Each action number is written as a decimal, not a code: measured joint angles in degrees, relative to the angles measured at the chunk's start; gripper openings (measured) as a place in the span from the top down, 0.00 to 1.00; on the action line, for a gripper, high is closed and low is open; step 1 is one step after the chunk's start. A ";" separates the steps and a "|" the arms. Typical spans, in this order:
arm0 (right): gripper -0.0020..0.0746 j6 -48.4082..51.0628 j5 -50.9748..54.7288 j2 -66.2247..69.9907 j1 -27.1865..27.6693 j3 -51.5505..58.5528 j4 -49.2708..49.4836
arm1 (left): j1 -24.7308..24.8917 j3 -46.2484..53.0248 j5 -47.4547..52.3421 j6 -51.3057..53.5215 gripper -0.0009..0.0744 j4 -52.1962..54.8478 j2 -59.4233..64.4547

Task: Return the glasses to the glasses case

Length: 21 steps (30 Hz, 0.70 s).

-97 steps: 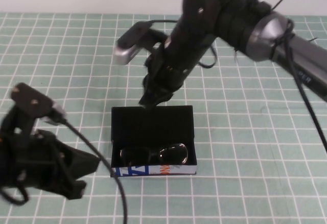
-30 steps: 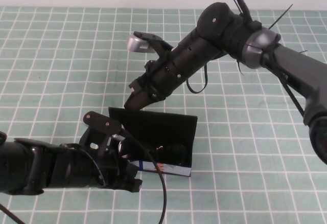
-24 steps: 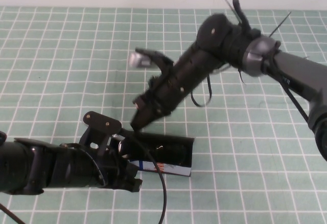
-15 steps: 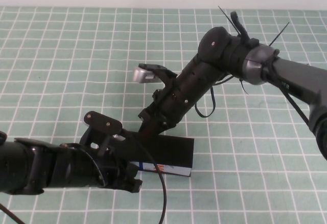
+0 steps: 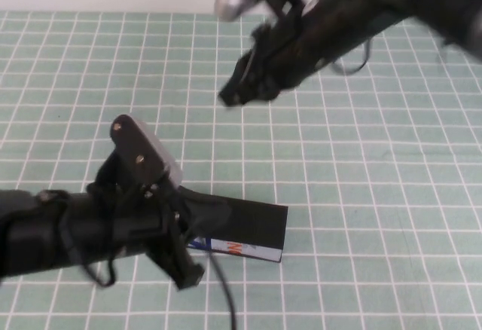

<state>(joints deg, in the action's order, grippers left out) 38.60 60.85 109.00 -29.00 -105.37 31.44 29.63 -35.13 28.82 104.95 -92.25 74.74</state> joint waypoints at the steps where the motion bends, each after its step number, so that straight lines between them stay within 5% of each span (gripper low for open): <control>1: 0.99 0.00 -1.07 -2.32 0.05 0.00 -0.71 | 0.00 0.00 1.58 -0.12 0.99 2.30 -2.28; 9: 0.99 0.00 -2.28 -19.23 0.05 1.36 -0.57 | 0.00 0.00 21.61 -17.84 0.99 32.28 -9.23; 14: 0.99 0.00 -2.18 -29.69 0.05 9.59 0.21 | -1.60 -0.91 24.24 -34.99 0.99 48.40 -9.36; 21: 0.99 -0.79 -8.87 -47.97 0.05 33.27 -4.78 | -16.78 -11.14 29.12 -44.08 0.99 56.77 -12.76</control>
<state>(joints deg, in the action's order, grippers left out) 37.81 51.99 61.03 -28.96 -72.11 26.66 12.85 -46.27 57.94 60.87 -35.49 61.97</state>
